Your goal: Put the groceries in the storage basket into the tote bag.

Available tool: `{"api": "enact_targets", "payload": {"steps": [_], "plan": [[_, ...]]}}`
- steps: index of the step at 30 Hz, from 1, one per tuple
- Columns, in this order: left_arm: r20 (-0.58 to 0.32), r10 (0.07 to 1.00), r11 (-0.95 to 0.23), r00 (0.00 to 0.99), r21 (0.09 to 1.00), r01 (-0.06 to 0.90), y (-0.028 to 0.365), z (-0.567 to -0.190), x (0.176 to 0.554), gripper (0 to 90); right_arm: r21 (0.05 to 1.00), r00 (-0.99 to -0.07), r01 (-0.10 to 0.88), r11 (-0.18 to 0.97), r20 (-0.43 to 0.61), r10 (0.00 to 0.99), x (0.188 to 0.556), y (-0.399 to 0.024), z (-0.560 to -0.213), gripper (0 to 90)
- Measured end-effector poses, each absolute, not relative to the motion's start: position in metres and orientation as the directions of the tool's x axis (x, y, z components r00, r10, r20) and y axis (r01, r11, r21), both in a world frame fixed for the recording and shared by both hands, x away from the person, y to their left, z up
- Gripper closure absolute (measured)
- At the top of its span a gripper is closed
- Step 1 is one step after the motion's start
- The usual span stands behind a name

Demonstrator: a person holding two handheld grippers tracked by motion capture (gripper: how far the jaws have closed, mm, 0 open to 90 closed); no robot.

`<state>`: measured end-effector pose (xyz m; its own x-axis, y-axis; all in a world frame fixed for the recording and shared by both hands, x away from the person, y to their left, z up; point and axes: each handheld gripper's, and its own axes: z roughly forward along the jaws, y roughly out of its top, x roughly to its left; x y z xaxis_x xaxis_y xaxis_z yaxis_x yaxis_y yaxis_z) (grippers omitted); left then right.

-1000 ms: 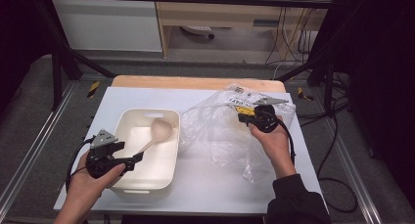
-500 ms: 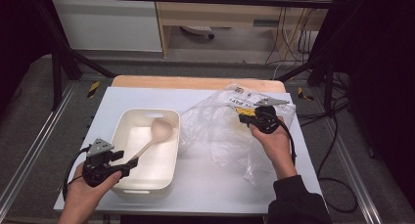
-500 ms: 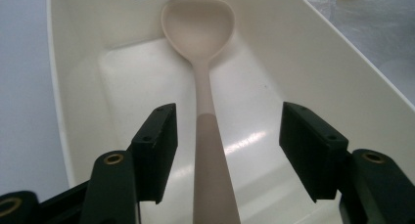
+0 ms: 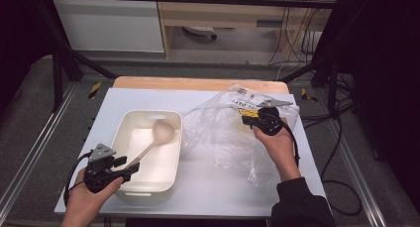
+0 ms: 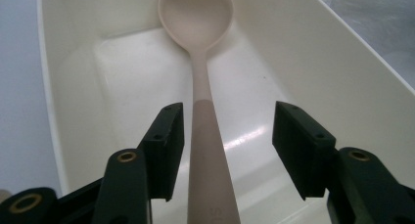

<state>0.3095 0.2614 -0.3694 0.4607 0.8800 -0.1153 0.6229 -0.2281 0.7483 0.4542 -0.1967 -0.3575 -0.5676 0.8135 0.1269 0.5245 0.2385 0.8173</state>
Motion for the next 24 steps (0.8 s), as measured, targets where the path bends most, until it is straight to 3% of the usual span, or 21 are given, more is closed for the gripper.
{"api": "enact_targets", "payload": {"steps": [24], "plan": [[-0.115,0.882,-0.242,0.457,0.721,0.649,0.2674,-0.3781,0.3083,56.7,0.818,-0.573,0.522,0.24,0.128,0.809,0.4529,-0.1968,-0.356,90.0]]}}
